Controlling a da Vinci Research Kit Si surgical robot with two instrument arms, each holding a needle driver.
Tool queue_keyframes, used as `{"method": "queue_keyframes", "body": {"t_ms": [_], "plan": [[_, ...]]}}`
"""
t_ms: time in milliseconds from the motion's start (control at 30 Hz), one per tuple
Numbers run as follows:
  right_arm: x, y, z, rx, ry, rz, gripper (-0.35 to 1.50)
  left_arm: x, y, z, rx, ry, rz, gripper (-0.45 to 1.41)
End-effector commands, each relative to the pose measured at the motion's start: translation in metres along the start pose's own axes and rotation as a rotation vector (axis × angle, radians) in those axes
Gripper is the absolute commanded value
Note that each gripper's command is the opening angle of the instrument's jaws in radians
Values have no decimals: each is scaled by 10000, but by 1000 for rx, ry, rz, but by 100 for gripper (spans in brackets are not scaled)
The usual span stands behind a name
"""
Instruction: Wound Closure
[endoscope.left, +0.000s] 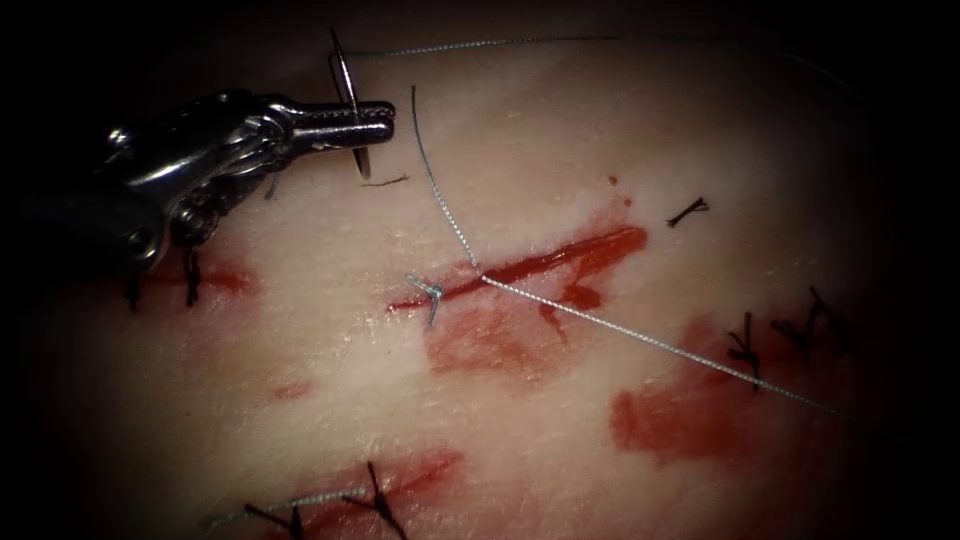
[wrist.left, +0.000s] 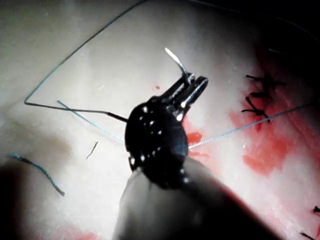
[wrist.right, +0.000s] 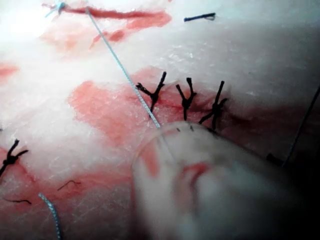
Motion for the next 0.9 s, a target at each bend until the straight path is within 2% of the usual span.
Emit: {"method": "queue_keyframes", "body": {"t_ms": [33, 267, 367, 400, 433, 467, 500, 533, 567, 633, 700, 767, 800, 833, 867, 900], "plan": [[4, -6, 2, 2, 1, 16, -35, -6, -4, 4, 0, 0, 0, -45], [-13, -1, -5, 6, -15, 37, -35, -6, -5, 4, 1, -3, 0, -45], [-18, 1, -5, 19, -60, 41, -35, -6, -5, 5, 1, -3, 0, -45], [-16, 2, -5, 30, -56, 44, -1, -6, -5, 5, 5, -1, 1, -45], [-10, 3, -8, 46, -38, 15, 51, -7, -5, 6, 0, -3, 1, -45], [-5, 3, -12, 62, -15, 3, 57, -7, -5, 7, -7, -6, 14, -45], [1, 4, -17, 74, 22, -8, 61, -8, -5, 8, -15, -9, 21, -45], [10, 5, -25, 78, 86, -45, 91, -10, -5, 9, -27, -18, 22, -45], [18, 7, -33, 80, 149, -69, 108, -12, -5, 11, -36, -25, 37, -45], [40, 11, -56, 98, 317, -60, 114, -19, -5, 13, -45, -40, 90, -45], [61, 15, -74, 143, 453, -36, 109, -30, -6, 18, -53, -68, 172, -45], [83, 18, -89, 184, 592, -55, 126, -44, -7, 24, -70, -111, 289, -45], [102, 18, -99, 212, 710, -64, 124, -56, -6, 29, -90, -168, 397, -45], [102, 18, -99, 212, 710, -64, 124, -56, -6, 29, -90, -168, 397, -45], [115, 18, -103, 223, 753, -46, 123, -63, -4, 32, -100, -210, 477, -45], [127, 17, -105, 229, 780, -26, 136, -68, -2, 34, -113, -240, 537, -45]]}}
